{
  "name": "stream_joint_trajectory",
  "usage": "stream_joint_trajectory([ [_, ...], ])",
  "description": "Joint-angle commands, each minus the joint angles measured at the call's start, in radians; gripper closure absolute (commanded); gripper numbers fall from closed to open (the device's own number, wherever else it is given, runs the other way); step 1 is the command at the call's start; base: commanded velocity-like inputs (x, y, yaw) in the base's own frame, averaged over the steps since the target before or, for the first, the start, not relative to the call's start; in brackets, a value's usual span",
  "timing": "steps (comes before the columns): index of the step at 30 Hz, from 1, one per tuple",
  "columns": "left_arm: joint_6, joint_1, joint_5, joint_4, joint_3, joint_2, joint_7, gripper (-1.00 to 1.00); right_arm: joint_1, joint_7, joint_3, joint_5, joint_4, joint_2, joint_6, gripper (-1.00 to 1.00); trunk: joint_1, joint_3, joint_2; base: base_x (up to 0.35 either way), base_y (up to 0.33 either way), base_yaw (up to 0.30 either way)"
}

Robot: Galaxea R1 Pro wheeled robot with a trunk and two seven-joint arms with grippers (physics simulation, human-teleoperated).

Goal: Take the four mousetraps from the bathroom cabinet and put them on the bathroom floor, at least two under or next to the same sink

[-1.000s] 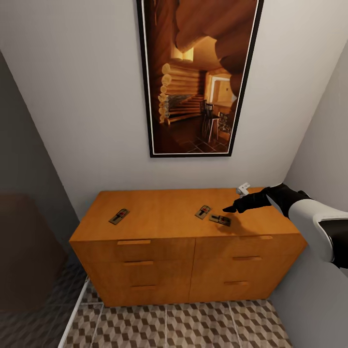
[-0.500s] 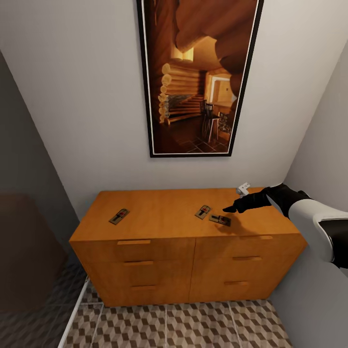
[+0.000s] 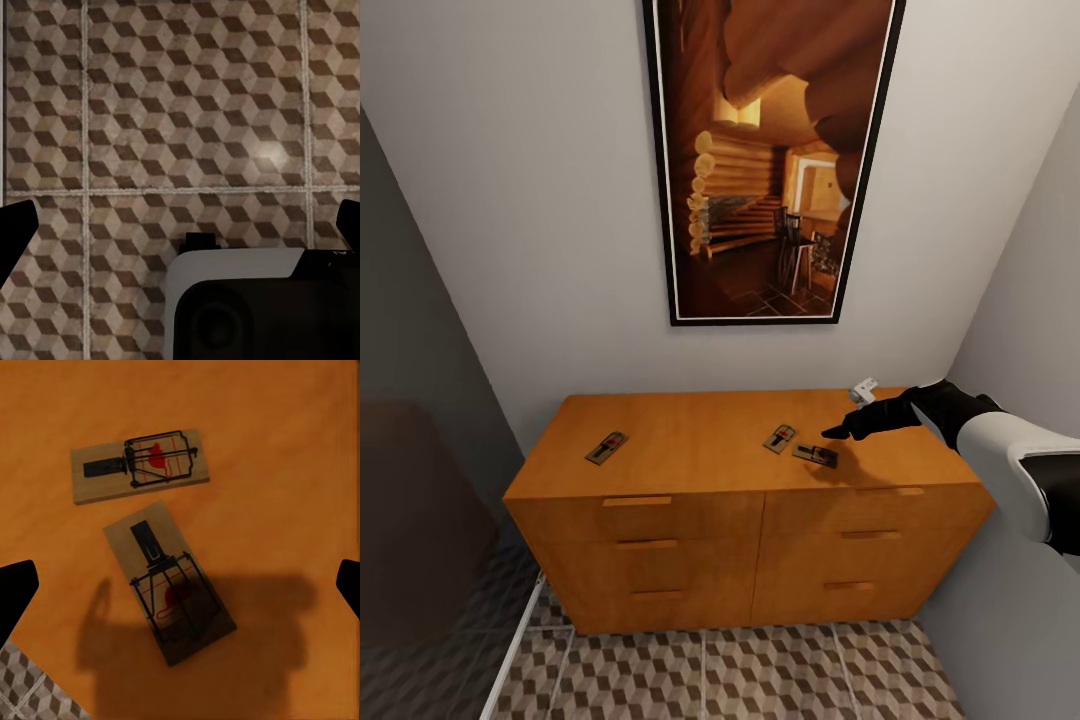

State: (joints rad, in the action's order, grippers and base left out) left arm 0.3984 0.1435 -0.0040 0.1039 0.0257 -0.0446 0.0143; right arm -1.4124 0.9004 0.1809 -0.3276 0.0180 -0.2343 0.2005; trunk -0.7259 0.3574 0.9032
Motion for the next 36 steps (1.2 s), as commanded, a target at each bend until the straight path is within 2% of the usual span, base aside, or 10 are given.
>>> stream_joint_trajectory([
  [1,0.003,0.001,-0.001,-0.001,0.002,0.000,0.001,-1.00,0.000,0.000,0.008,0.009,0.002,0.000,0.009,-1.00,0.000,0.001,0.001,0.000,0.000,0.000],
  [21,0.003,0.001,-0.001,0.000,0.002,0.000,0.001,-1.00,0.000,-0.026,0.008,0.009,0.002,0.008,0.010,-1.00,0.000,0.001,0.001,0.000,0.003,0.000],
  [36,0.003,0.001,-0.001,0.000,0.002,0.000,0.001,-1.00,0.000,-0.034,0.008,0.009,0.002,0.007,0.010,-1.00,0.000,0.001,0.001,-0.030,0.125,0.000],
])
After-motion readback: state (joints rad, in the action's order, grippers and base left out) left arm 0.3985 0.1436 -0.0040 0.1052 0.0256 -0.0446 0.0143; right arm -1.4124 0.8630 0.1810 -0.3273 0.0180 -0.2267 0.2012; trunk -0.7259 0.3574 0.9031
